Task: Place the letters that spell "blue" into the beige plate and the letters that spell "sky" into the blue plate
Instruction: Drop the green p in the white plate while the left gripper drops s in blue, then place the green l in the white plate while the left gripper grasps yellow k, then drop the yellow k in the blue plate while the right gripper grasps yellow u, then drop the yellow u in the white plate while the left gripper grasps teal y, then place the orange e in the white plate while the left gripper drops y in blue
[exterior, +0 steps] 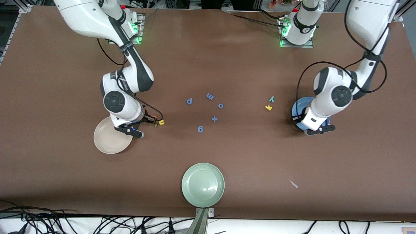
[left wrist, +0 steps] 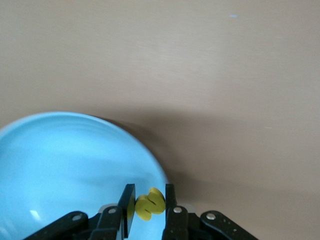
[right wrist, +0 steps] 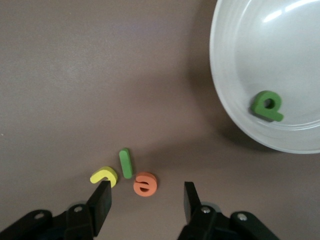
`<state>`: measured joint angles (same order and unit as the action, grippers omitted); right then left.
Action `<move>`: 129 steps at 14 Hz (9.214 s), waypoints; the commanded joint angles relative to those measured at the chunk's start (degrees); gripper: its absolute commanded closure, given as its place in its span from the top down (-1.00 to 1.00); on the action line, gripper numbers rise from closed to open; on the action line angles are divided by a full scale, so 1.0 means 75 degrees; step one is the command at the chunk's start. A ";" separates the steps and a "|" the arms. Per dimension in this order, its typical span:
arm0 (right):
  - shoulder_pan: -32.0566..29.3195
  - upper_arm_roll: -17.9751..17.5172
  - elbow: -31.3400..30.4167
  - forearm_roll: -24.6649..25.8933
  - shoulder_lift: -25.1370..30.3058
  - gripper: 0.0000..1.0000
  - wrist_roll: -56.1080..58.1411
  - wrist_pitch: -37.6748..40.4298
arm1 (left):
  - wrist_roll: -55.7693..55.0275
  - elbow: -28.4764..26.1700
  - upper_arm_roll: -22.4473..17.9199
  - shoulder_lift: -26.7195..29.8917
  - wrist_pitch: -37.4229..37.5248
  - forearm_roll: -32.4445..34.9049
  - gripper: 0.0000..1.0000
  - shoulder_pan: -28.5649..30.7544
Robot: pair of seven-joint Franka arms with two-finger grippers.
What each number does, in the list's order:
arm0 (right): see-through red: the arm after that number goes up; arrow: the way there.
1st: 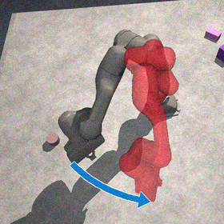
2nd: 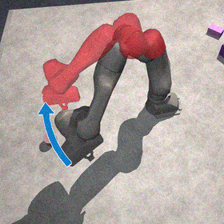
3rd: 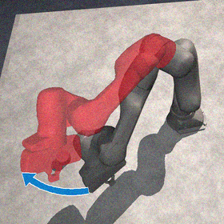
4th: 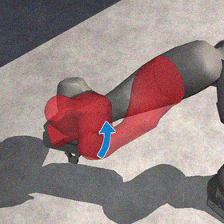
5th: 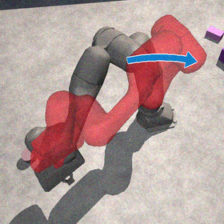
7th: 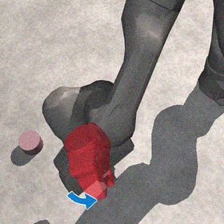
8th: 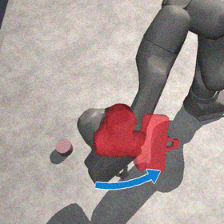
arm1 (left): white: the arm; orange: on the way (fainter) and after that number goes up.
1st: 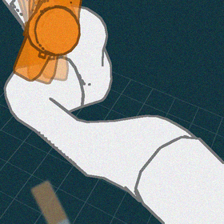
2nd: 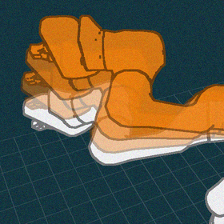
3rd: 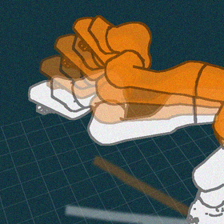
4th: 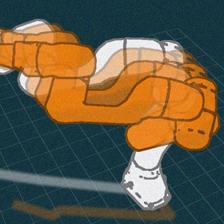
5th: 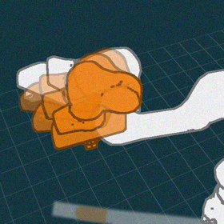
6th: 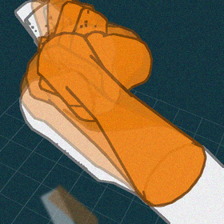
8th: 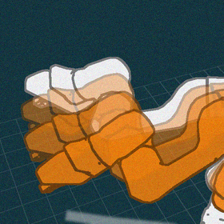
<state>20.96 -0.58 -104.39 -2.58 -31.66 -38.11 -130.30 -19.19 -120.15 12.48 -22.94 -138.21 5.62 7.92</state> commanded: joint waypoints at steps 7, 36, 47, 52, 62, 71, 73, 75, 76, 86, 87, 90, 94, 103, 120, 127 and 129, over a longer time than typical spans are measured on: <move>-0.0006 0.0030 0.0348 -0.0136 -0.0629 0.08 -0.0039 -0.0697 | 0.0570 -0.0339 0.0153 0.0316 0.0099 0.0235 0.21 0.0526; -0.0064 0.1587 0.1332 -0.0112 -0.0489 -1.00 0.3427 0.0954 | -0.8468 -0.1159 0.1864 -0.0468 -0.1260 0.2544 0.16 -0.0236; 0.0930 0.1589 0.1403 -0.0863 -0.0582 0.05 0.0881 0.0967 | -0.8457 -0.1147 0.1899 -0.0586 -0.1260 0.2263 -0.42 -0.0353; 0.1727 0.1589 0.1298 -0.1271 -0.0887 0.25 -0.0775 0.0395 | -0.8387 -0.1077 0.2074 -0.0458 -0.1074 0.2263 -0.83 -0.0202; 0.2045 0.1589 0.0771 -0.1472 -0.0969 0.48 -0.3728 -0.0369 | -0.5179 0.0223 0.2192 -0.0234 0.0813 0.1384 -0.85 0.1625; 0.2045 0.1589 0.0408 -0.1472 -0.0981 0.43 -0.4011 -0.0544 | -0.3828 -0.0409 0.2180 -0.0118 0.0884 0.1524 0.27 0.2260; 0.2045 0.1589 0.0396 -0.1472 -0.0981 0.28 -0.4035 -0.0591 | -0.4003 -0.0304 0.2436 -0.0035 0.1327 0.1431 0.32 0.2201; 0.2045 0.1589 0.0396 -0.1472 -0.0981 -0.03 -0.4035 -0.0603 | -0.4318 -0.0280 0.2800 0.0140 0.1575 0.1326 0.32 0.2260; 0.2045 0.1589 0.0396 -0.1472 -0.0981 -0.17 -0.4035 -0.0603 | -0.4552 -0.0280 0.3022 0.0187 0.1576 0.1047 0.32 0.2260; 0.1777 0.1810 0.0839 -0.1449 -0.0747 -0.69 -0.2750 0.0306 | -0.3572 -0.1651 0.4032 -0.0058 -0.0522 0.2298 0.19 0.2389; 0.1694 0.1974 0.1015 -0.1437 -0.0700 -0.69 -0.2352 0.0694 | -0.3547 -0.1674 0.4032 -0.0059 -0.0510 0.2298 0.19 0.2377; 0.1647 0.2699 0.1262 -0.1425 -0.0688 -0.67 -0.0806 0.1340 | -0.3652 -0.1791 0.4032 -0.0129 -0.0510 0.2298 0.19 0.2354; 0.1367 0.3382 0.1216 -0.1472 -0.0677 -0.55 0.1071 0.1506 | -0.3640 -0.1862 0.4055 -0.0199 -0.0510 0.2286 0.19 0.2260; 0.1516 0.3300 0.1286 -0.2477 -0.0594 0.34 0.0936 0.1729 | -0.3570 -0.1862 0.4055 -0.0316 -0.0522 0.2298 -0.10 0.2155; 0.3100 0.3077 -0.0202 -0.2585 -0.0641 0.41 -0.1176 -0.0063 | -0.3547 -0.1862 0.4055 -0.0621 -0.0580 0.2684 -0.13 0.2225; 0.3100 0.2936 -0.0472 -0.2597 -0.0641 0.25 -0.1188 -0.0474 | -0.3664 -0.1862 0.4055 -0.0621 -0.0580 0.2684 -0.79 0.2190; 0.3100 0.2936 -0.0472 -0.2597 -0.0630 0.01 -0.1188 -0.0474 | -0.3675 -0.1839 0.4067 -0.0540 -0.0522 0.2684 -0.90 0.2259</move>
<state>43.75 21.62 -105.97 -21.02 -37.57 -46.98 -133.04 -46.04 -133.86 42.70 -27.52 -141.85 23.87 24.02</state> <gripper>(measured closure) 0.414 0.744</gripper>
